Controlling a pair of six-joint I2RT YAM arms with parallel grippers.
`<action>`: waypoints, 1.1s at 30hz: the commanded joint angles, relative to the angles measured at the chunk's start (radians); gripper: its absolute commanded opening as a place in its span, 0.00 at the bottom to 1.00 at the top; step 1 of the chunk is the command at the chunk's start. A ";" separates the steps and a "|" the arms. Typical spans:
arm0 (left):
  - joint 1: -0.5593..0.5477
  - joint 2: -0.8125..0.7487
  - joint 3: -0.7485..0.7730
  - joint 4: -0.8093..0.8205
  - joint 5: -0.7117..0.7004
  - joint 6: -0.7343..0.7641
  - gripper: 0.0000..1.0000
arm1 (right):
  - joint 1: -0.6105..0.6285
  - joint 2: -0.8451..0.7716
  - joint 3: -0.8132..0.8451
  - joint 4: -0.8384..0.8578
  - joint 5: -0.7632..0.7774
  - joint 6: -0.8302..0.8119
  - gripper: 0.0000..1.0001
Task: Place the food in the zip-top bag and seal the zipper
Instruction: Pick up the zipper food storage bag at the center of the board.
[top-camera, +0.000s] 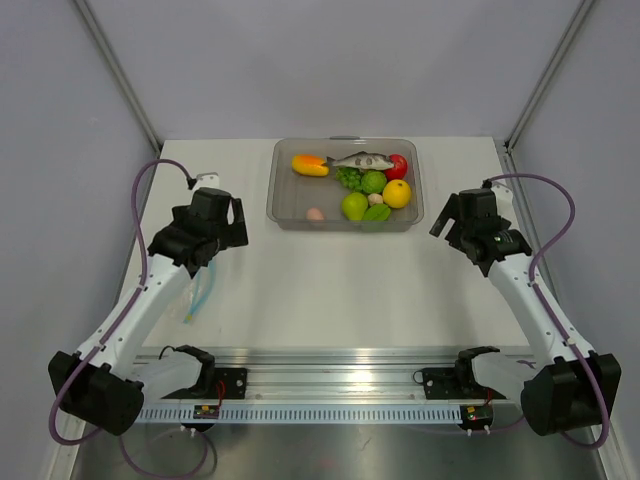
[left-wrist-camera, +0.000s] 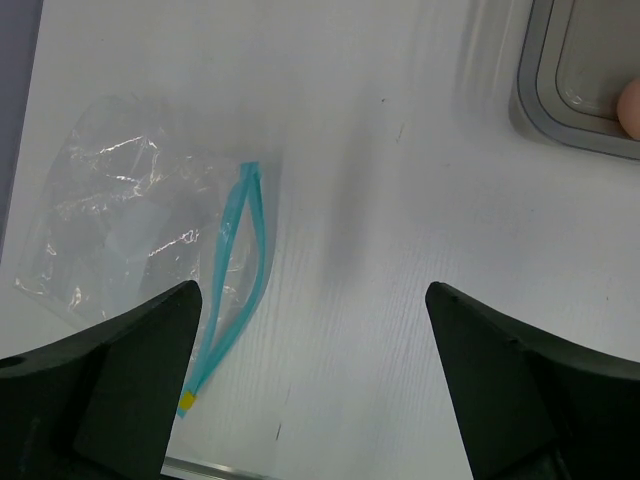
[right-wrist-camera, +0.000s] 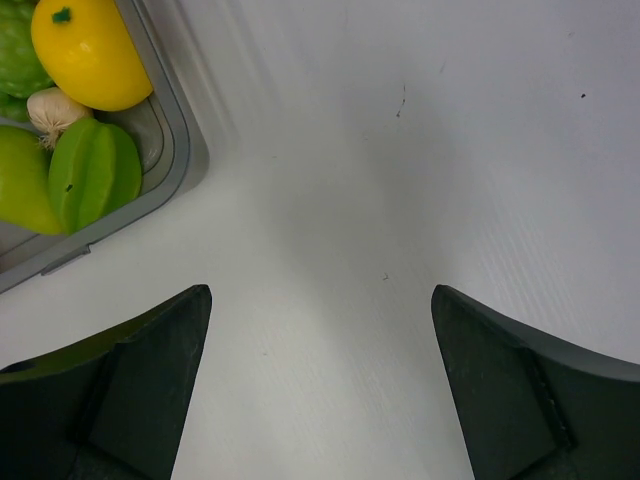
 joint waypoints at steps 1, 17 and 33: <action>0.006 -0.027 0.013 0.026 -0.036 -0.019 0.99 | 0.005 -0.014 -0.014 0.042 -0.022 -0.007 1.00; 0.039 0.223 -0.054 -0.140 -0.328 -0.375 0.99 | 0.005 -0.111 -0.120 0.156 -0.149 -0.008 1.00; 0.125 0.459 -0.064 -0.123 -0.472 -0.493 0.75 | 0.005 -0.102 -0.135 0.153 -0.194 -0.025 0.99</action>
